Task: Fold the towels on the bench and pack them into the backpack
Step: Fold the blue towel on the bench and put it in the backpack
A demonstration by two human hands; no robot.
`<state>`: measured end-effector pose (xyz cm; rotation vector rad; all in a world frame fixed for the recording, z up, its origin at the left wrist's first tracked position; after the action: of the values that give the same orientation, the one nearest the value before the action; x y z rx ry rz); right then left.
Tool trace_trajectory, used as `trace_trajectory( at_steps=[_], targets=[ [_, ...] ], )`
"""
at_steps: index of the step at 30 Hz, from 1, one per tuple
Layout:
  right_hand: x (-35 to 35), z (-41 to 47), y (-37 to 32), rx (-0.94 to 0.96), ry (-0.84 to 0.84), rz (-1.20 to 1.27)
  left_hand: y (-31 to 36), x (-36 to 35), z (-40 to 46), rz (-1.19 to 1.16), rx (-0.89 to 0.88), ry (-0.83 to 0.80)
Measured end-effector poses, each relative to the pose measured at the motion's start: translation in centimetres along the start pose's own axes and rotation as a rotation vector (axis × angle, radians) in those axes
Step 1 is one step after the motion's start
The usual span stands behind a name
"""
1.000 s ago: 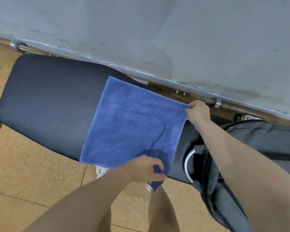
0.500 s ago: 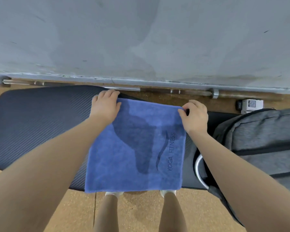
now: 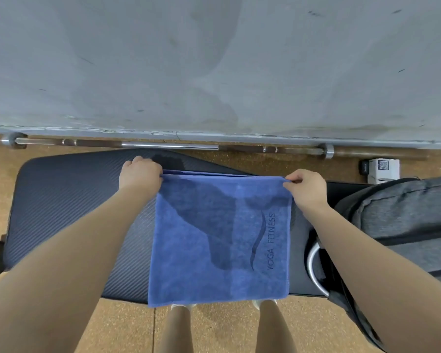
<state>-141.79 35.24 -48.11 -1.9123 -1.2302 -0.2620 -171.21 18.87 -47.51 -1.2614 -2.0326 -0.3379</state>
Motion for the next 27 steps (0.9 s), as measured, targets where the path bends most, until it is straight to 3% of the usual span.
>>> trace_trajectory(
  at_steps=[5,8,12,15,17,19,21,24,27],
  targets=[
    [-0.1,0.1,-0.3,-0.141,0.045,0.117,-2.0,0.7,-0.4,-0.540,-0.079,0.046],
    [-0.2,1.0,-1.5,-0.138,0.090,0.128,-3.0,1.0,-0.1,-0.725,-0.082,0.027],
    [-0.8,2.5,-2.8,-0.127,0.116,0.142,-4.4,1.5,0.7,-0.950,-0.047,0.128],
    [-1.6,2.4,-3.9,-0.084,0.210,-0.134,-3.4,2.0,0.9,-0.700,-0.014,0.320],
    [-3.9,0.9,-5.7,0.112,0.292,-0.431,-1.0,1.3,-0.1,-0.478,-0.110,0.427],
    [-8.9,-1.9,-7.5,0.396,0.197,-0.508,2.5,-0.9,-1.4,-0.386,-0.309,0.424],
    [-14.3,-4.7,-7.7,0.546,0.081,-0.522,5.2,-3.9,-2.6,-0.272,-0.438,0.415],
    [-18.5,-6.4,-5.6,0.533,0.038,-0.678,4.8,-8.3,-2.5,-0.158,-0.416,0.354],
    [-17.1,-6.0,-2.1,0.456,0.076,-0.758,2.5,-10.4,-2.7,-0.048,-0.441,0.399]
  ],
)
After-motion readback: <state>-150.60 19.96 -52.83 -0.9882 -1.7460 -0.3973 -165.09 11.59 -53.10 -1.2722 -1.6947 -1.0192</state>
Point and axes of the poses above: each hand's wrist, its own z-axis towards the middle knuckle, its own x-axis out of the back of the hand, y = z × x, the point moved 6 cm from there along z, towards the middle knuckle, and after that the axes turned 8 degrees about -y, right-handed, at the moved point
